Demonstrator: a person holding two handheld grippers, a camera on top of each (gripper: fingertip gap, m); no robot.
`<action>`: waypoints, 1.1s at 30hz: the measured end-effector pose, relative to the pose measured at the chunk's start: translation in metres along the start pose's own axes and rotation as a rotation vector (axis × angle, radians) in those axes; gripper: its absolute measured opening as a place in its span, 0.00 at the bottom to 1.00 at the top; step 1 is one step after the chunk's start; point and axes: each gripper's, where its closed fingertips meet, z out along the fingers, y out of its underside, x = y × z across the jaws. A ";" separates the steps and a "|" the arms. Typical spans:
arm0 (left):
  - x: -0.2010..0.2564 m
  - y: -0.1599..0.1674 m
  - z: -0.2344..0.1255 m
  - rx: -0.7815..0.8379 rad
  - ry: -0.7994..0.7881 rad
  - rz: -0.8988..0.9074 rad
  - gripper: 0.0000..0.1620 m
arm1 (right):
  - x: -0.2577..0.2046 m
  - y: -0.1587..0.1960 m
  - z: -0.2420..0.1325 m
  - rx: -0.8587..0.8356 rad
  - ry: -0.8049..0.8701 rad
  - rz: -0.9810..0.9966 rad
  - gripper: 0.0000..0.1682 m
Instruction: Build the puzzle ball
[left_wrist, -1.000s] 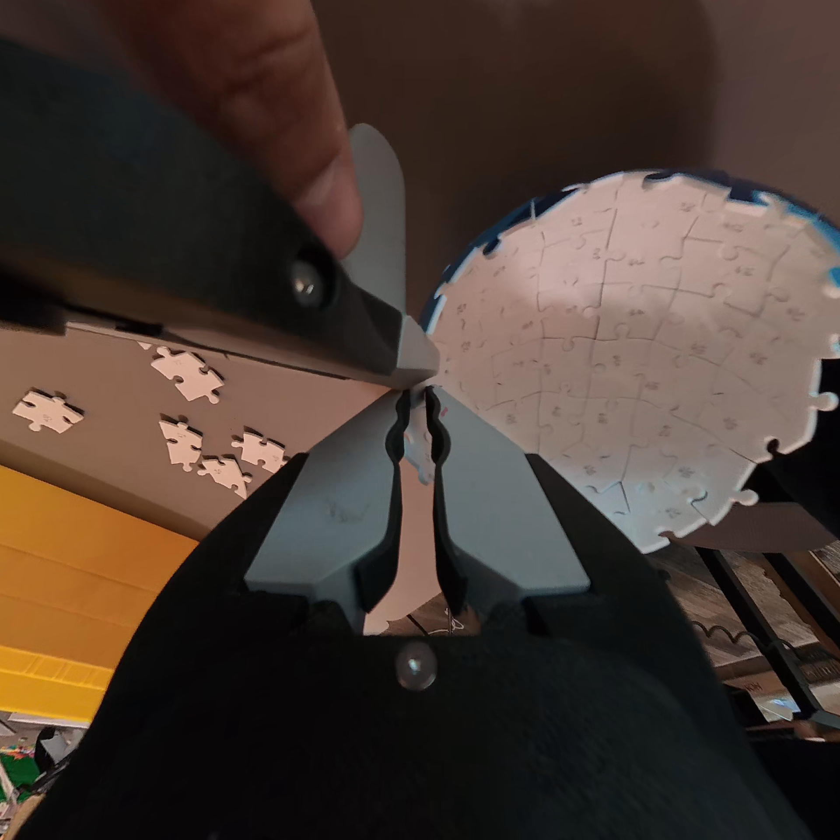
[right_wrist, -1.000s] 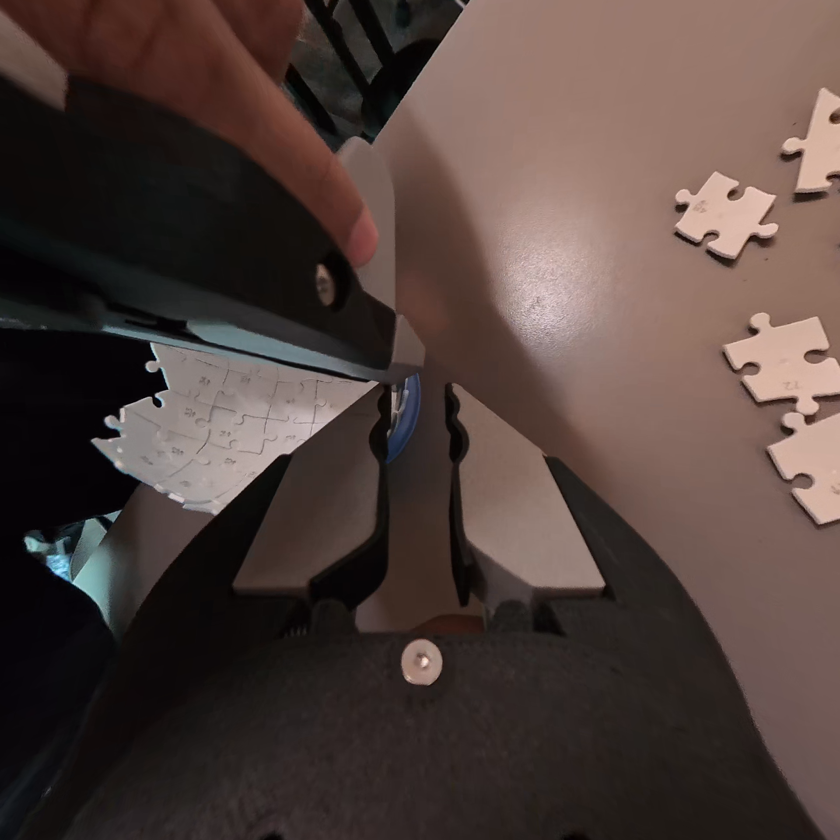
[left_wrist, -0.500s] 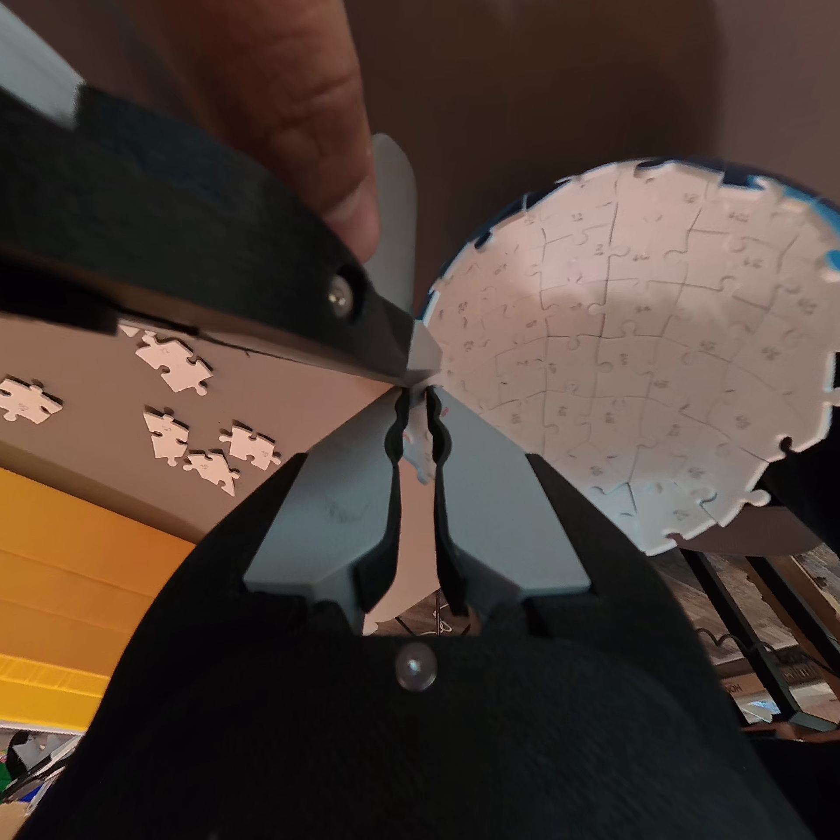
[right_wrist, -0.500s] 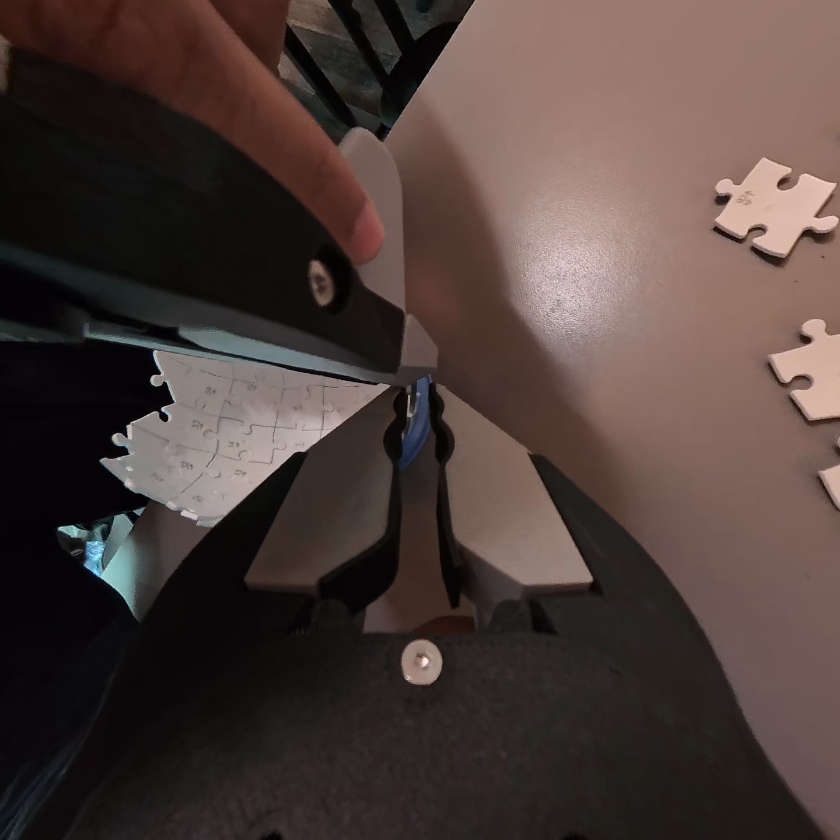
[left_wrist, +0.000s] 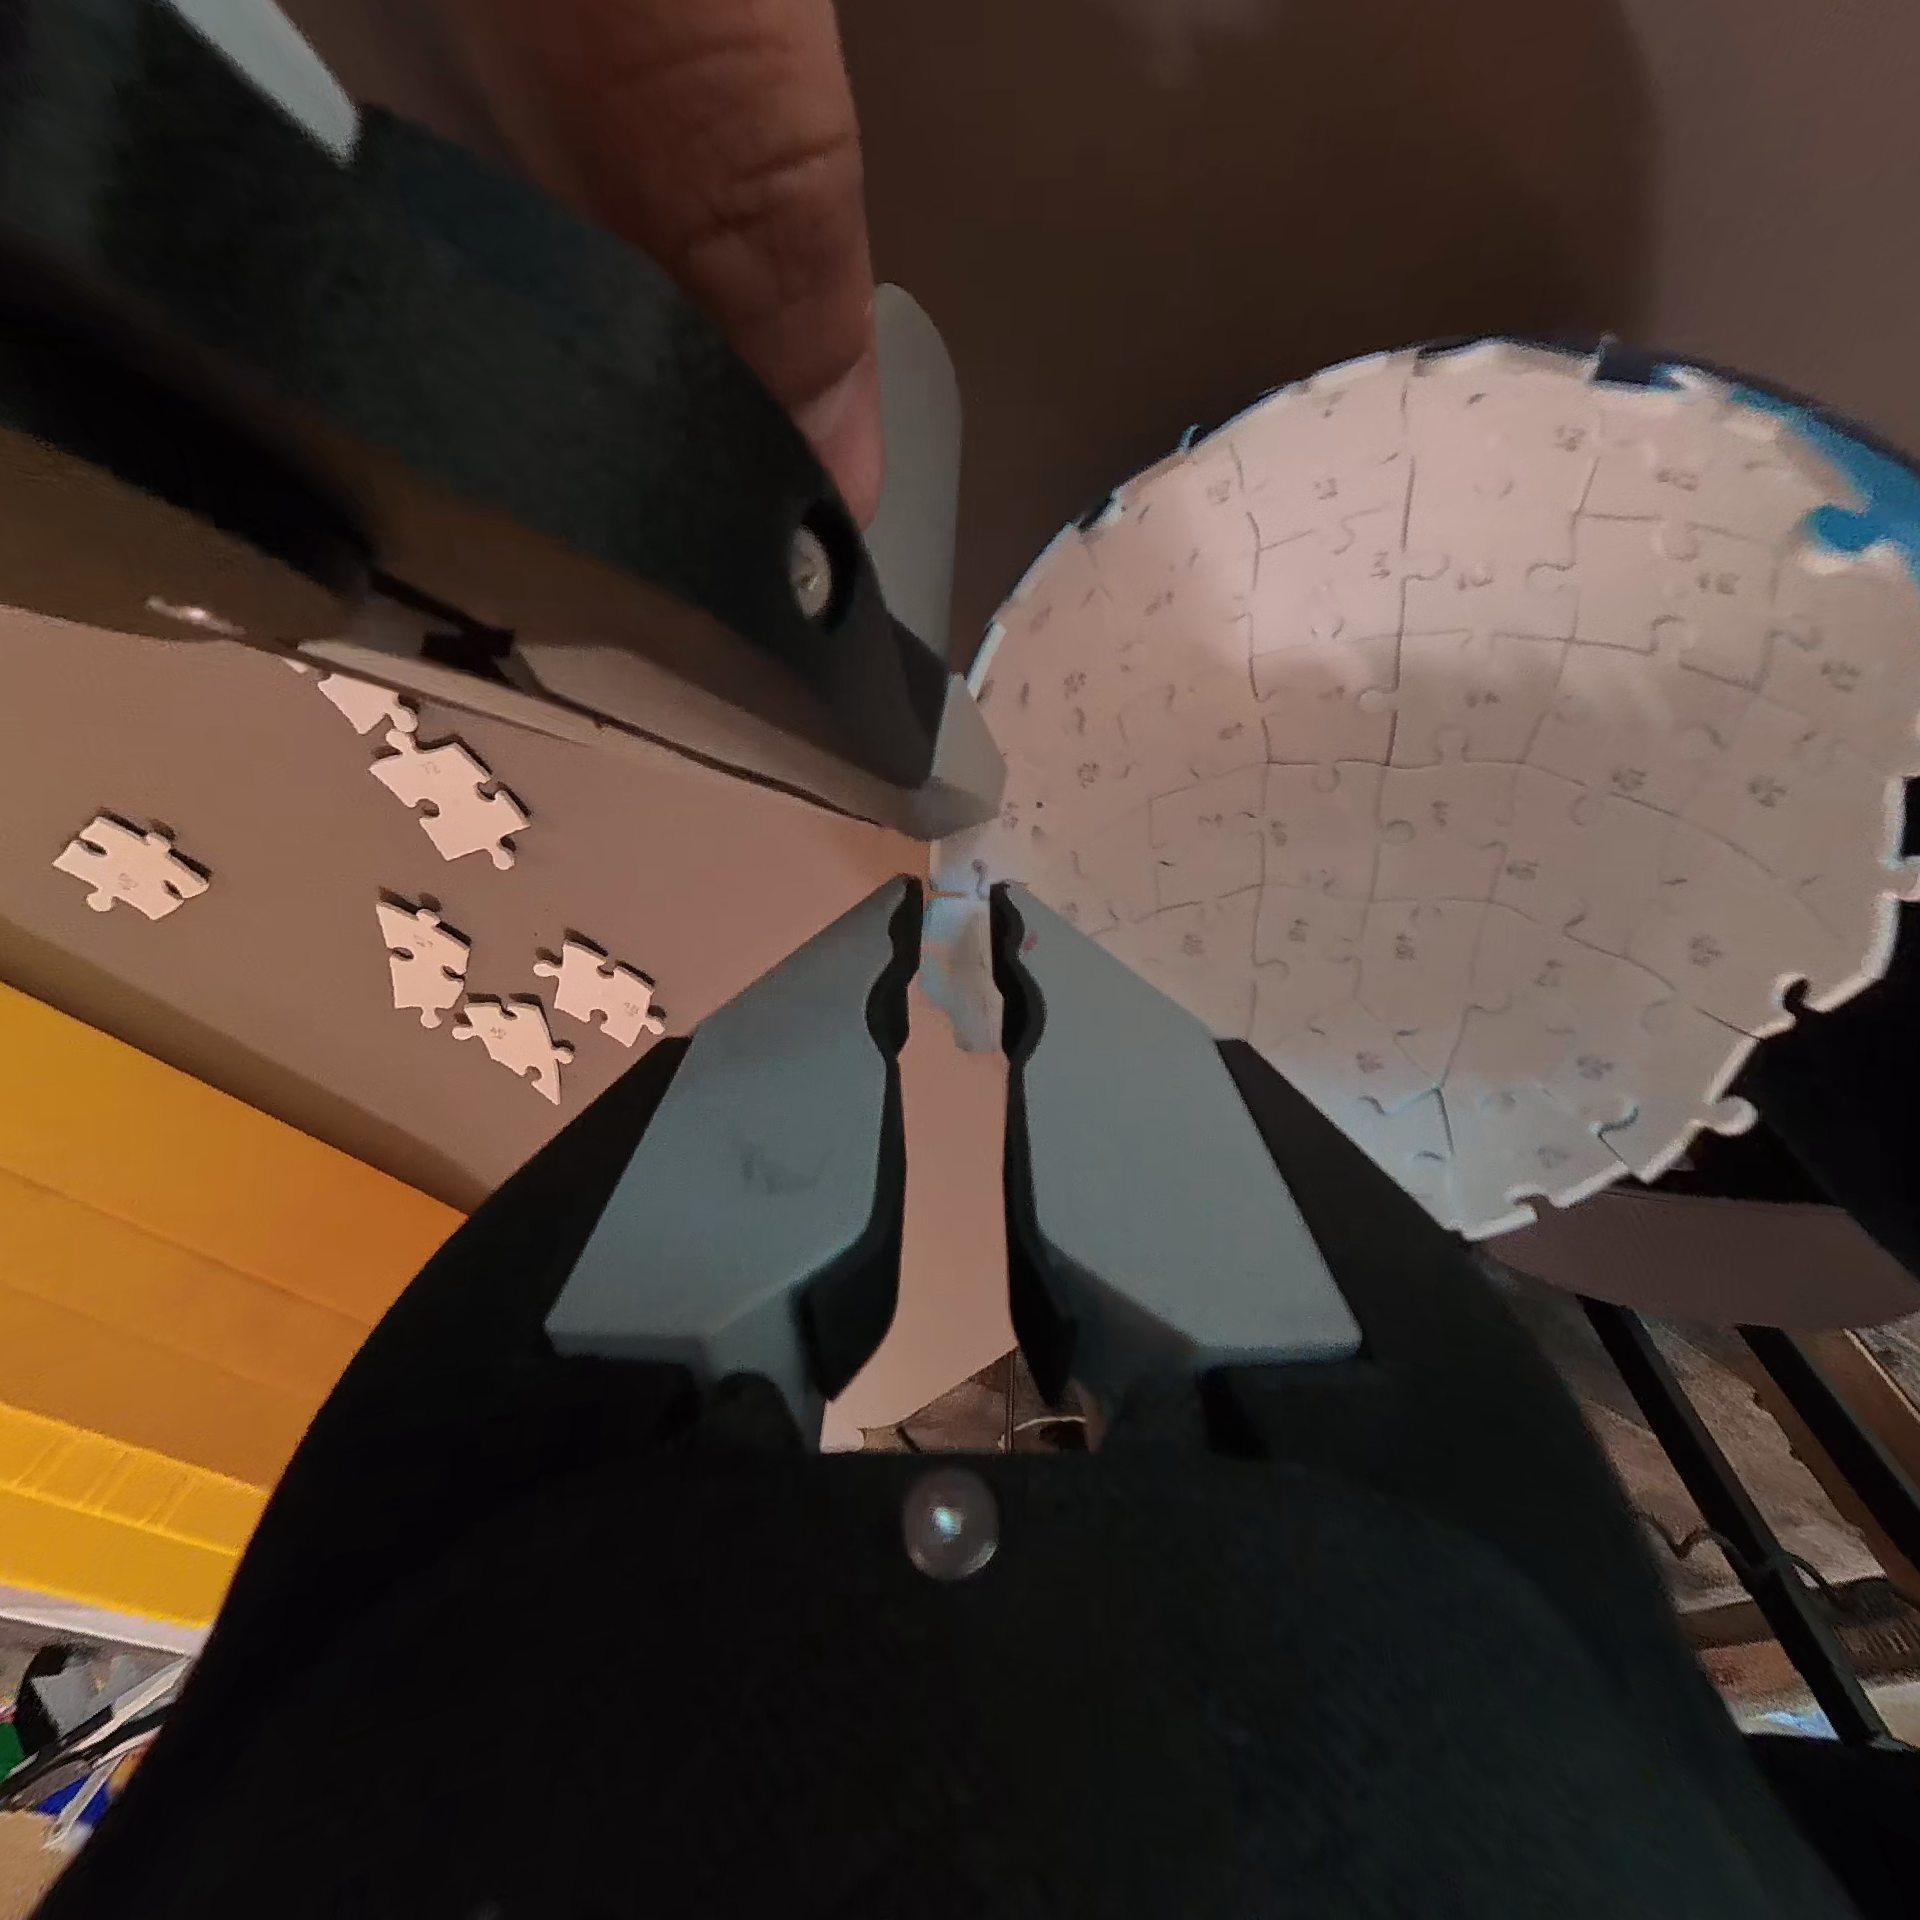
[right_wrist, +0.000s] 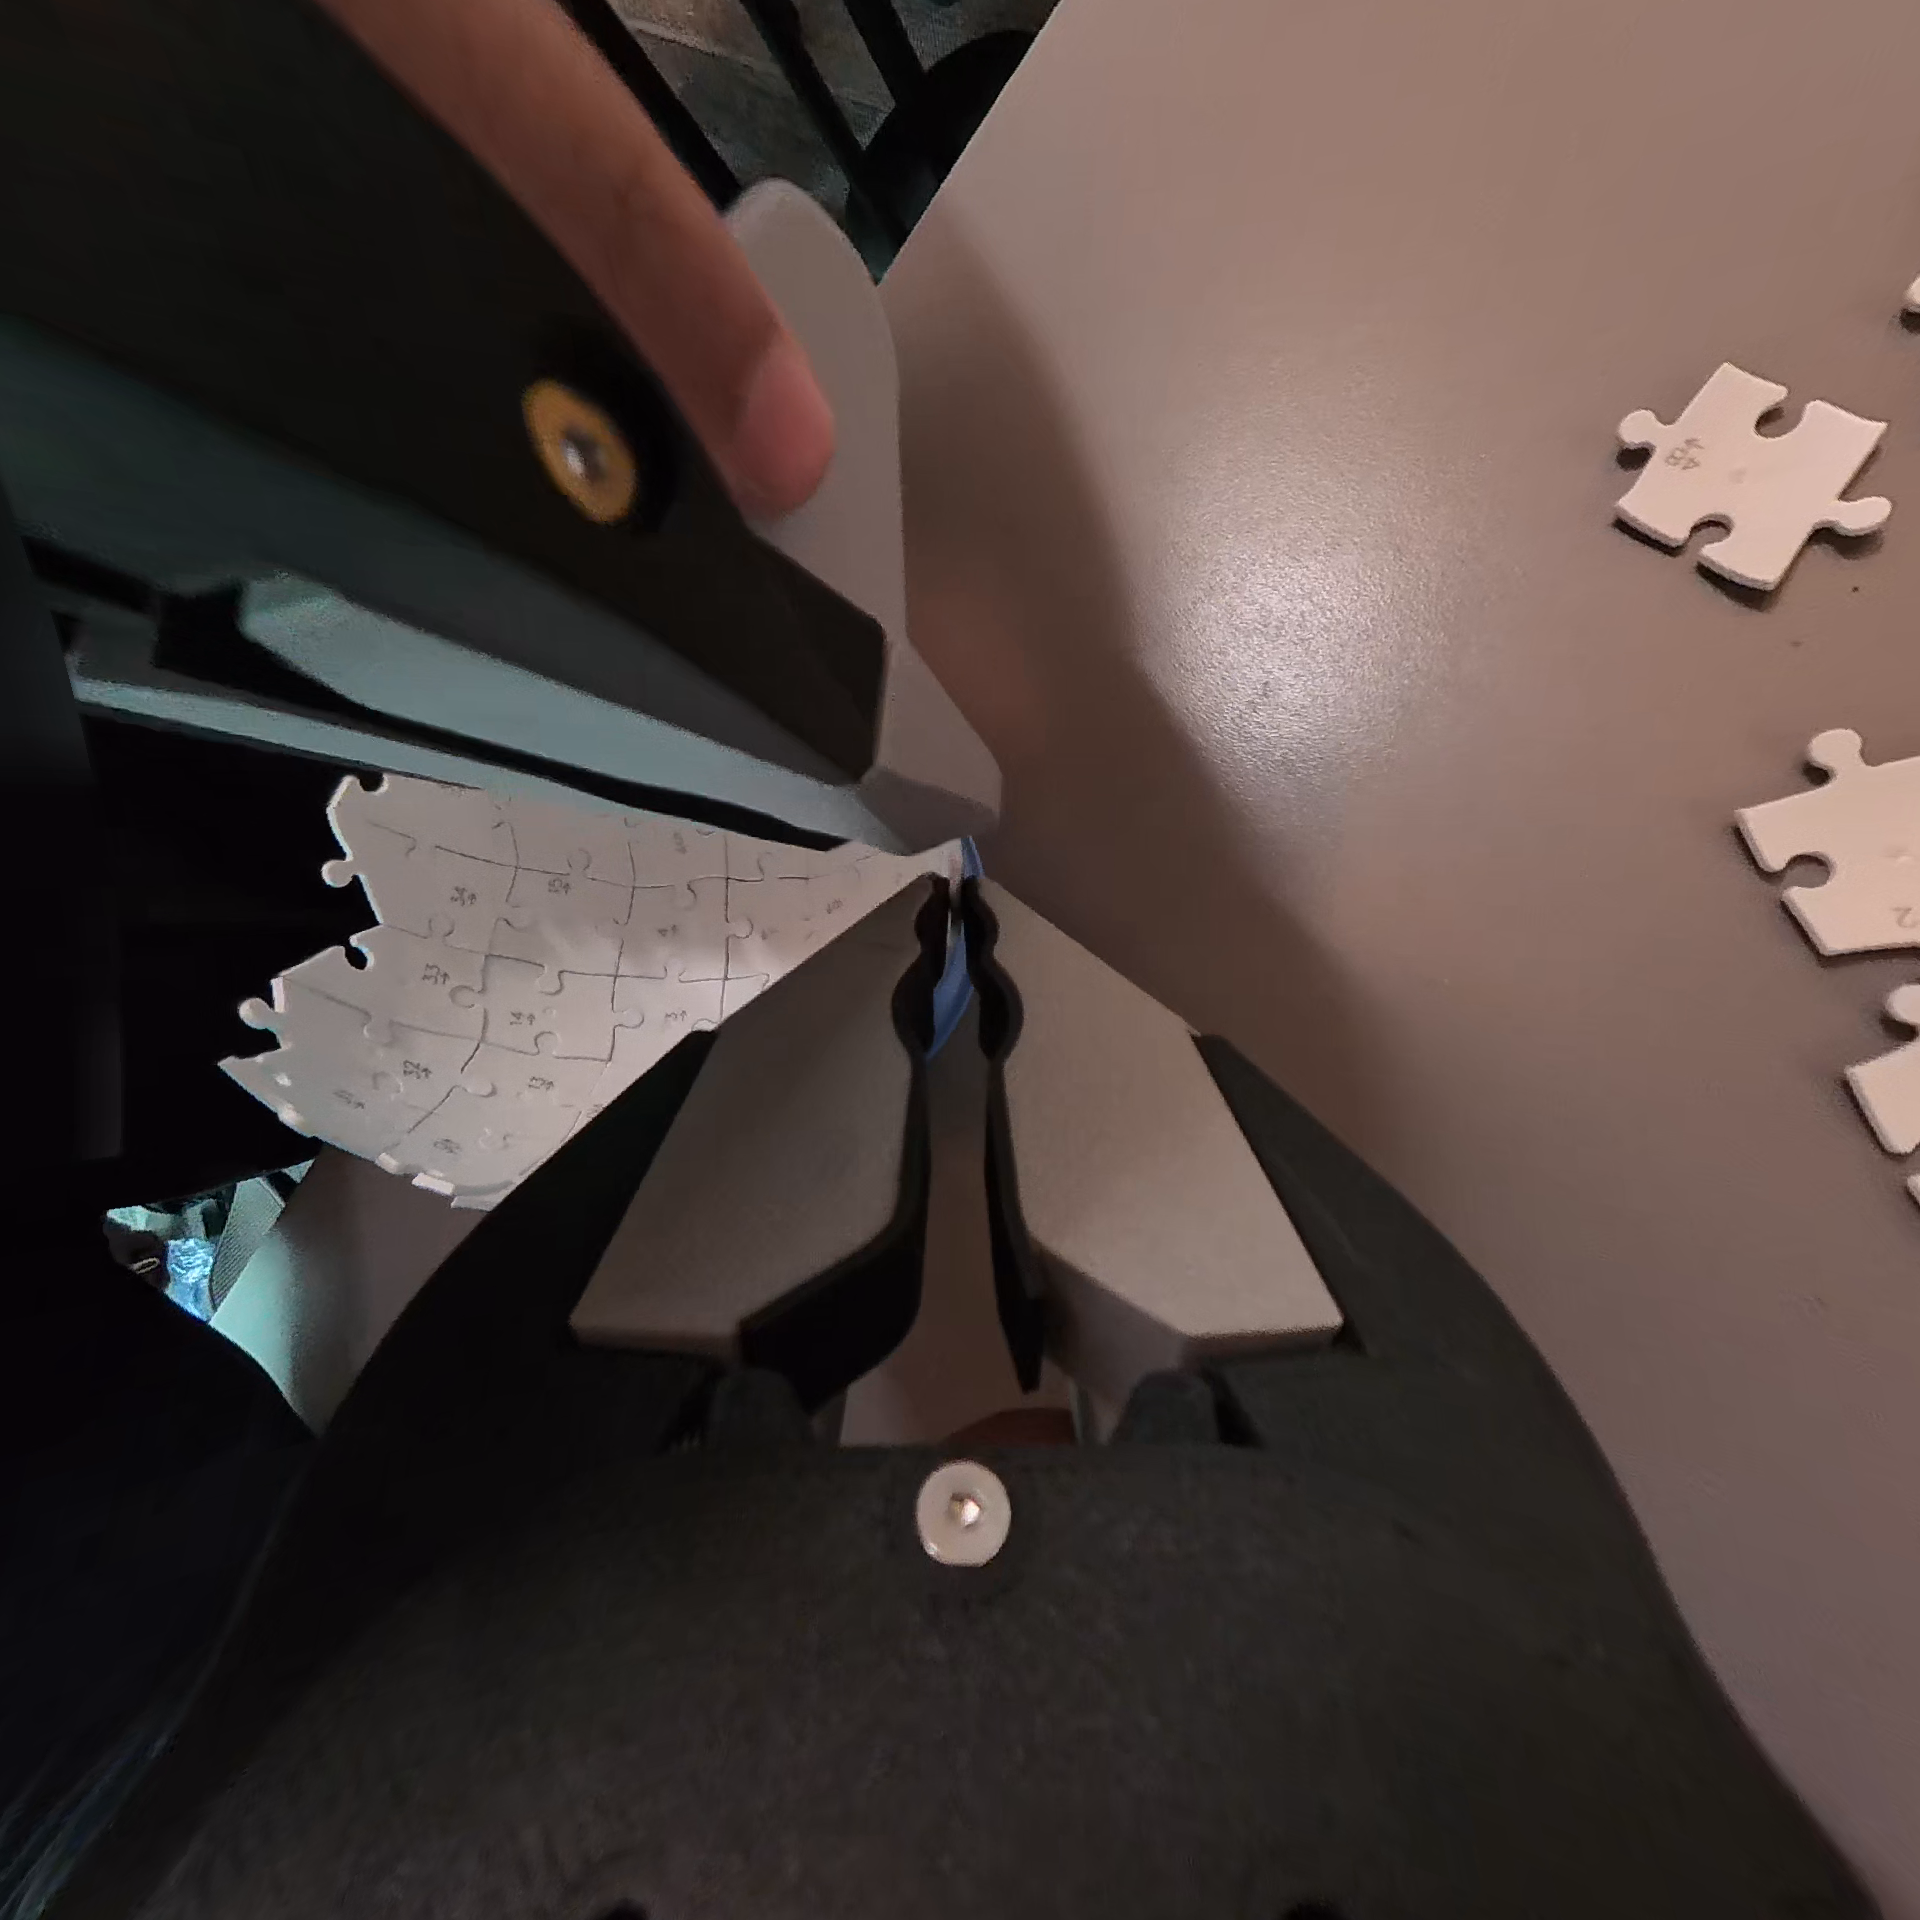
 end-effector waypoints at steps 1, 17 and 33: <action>0.001 0.000 -0.002 0.008 0.006 -0.006 0.07 | 0.000 0.000 0.000 -0.003 0.005 -0.002 0.00; -0.001 0.004 0.004 -0.036 0.051 -0.056 0.07 | 0.000 0.000 -0.001 -0.029 0.061 -0.012 0.00; 0.003 -0.001 0.011 -0.028 0.157 -0.095 0.04 | -0.001 0.001 -0.002 -0.012 0.043 -0.025 0.00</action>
